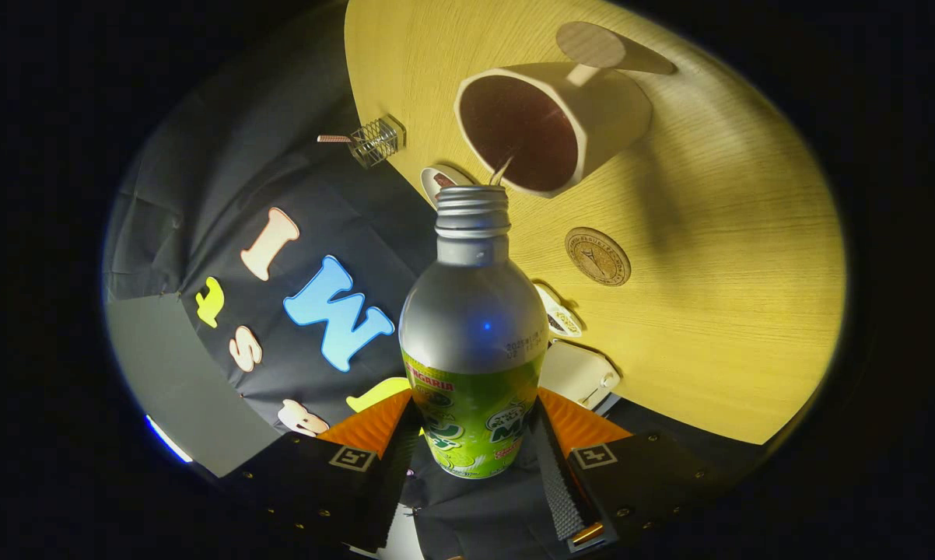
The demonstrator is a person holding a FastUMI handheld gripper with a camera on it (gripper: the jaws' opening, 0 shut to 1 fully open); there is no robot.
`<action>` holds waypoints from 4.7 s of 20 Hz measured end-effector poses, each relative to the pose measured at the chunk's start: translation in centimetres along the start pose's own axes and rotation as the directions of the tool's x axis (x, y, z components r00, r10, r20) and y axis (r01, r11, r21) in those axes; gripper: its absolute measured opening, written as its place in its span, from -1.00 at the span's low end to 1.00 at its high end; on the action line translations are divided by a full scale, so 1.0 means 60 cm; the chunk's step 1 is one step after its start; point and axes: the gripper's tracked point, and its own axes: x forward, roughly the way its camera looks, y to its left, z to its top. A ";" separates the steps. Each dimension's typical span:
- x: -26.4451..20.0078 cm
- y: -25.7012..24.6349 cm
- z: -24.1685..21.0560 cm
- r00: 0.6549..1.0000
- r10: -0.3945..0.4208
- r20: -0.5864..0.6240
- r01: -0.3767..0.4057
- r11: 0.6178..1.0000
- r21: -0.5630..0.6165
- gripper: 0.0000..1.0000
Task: Take the bottle from table, then pour the juice into the cup, finally place the bottle on the coaster
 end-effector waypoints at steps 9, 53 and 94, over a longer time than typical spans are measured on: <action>-0.003 -0.039 0.010 0.999 -0.043 0.022 0.046 0.991 -0.123 0.53; 0.026 -0.138 0.081 0.920 0.034 0.391 0.388 -0.224 -0.894 0.54; 0.230 -0.170 0.109 0.918 0.020 0.397 0.348 -0.524 -0.777 0.96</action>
